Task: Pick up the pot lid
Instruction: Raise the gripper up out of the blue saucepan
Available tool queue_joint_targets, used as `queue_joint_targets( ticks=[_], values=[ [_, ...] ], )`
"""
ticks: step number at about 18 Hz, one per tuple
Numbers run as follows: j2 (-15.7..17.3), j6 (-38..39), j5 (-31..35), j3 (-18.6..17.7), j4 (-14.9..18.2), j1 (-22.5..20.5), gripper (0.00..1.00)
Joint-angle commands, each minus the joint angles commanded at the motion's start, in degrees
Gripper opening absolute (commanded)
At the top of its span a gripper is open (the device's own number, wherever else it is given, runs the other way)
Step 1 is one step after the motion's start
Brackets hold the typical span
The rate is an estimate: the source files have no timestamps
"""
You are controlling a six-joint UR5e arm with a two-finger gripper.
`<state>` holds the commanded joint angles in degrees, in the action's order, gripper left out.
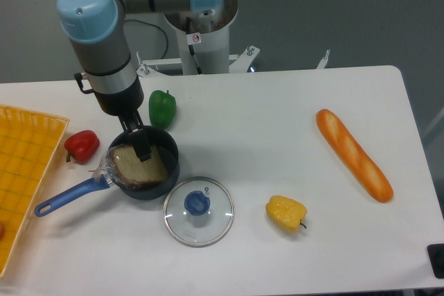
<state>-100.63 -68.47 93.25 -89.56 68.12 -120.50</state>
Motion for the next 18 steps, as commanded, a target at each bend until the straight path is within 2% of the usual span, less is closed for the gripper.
queue_joint_targets(
  ticks=[9,14,18],
  values=[
    [-0.53,0.70,-0.17,-0.61,-0.44,0.09,1.00],
    [-0.09,0.79,-0.44,-4.39,-2.19,0.00,1.00],
    [-1.58,5.96,-0.79,-3.25,-2.29,0.00,1.00]
  ],
)
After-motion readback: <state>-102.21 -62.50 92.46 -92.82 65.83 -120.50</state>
